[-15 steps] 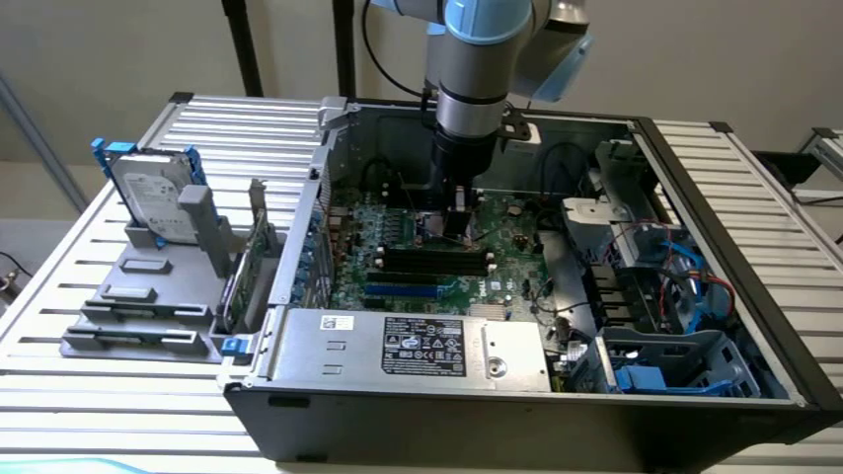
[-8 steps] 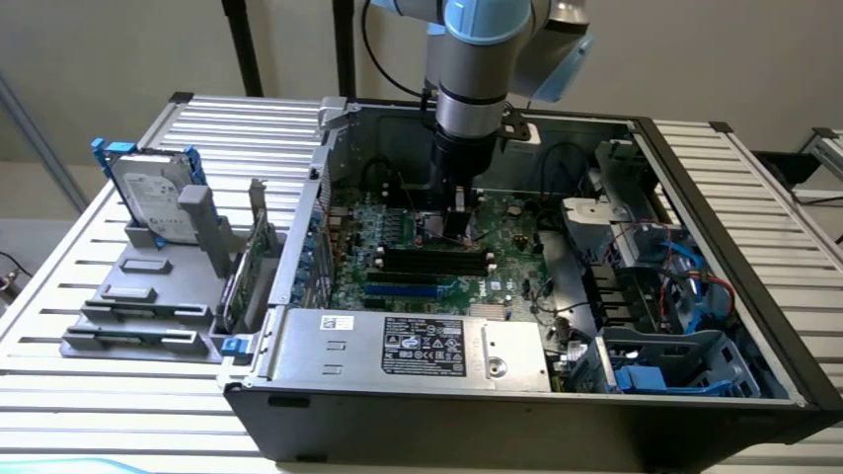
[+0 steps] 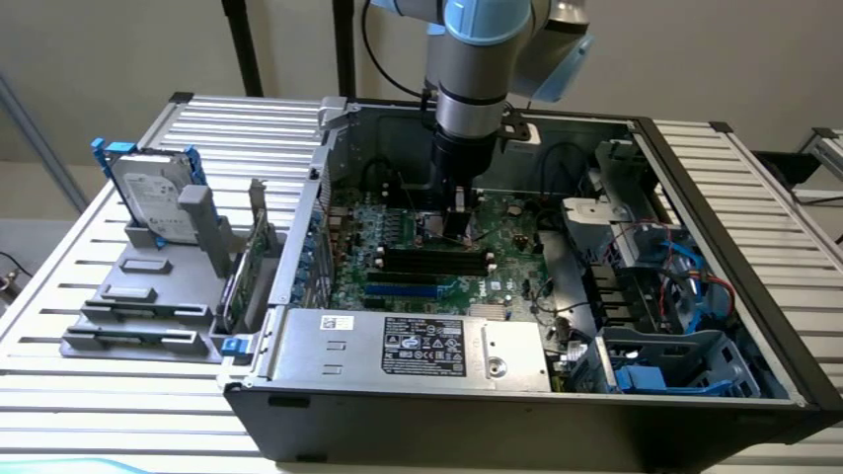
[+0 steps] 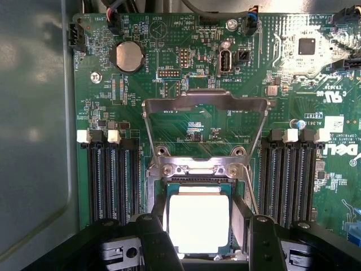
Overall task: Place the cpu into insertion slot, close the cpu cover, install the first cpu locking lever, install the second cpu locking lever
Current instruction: 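Place the cpu into insertion slot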
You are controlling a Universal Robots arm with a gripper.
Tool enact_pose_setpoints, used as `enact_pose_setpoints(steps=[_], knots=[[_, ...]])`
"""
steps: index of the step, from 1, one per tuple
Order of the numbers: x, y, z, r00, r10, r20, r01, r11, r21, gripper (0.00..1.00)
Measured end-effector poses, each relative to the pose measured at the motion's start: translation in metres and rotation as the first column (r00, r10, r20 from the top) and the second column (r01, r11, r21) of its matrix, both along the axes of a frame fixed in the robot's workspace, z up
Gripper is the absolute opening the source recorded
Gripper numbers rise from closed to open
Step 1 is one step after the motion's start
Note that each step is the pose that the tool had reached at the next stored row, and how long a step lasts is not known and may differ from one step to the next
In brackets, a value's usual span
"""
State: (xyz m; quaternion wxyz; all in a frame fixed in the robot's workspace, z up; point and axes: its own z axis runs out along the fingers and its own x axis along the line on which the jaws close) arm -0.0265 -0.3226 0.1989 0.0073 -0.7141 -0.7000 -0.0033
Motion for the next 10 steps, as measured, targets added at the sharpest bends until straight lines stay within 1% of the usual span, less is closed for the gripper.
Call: enact_pose_setpoints(steps=[10], knots=[[0.0001,0.0000,-0.0007,1.0000,0.001,0.0007,-0.001,1.0000,-0.0008,0.54]])
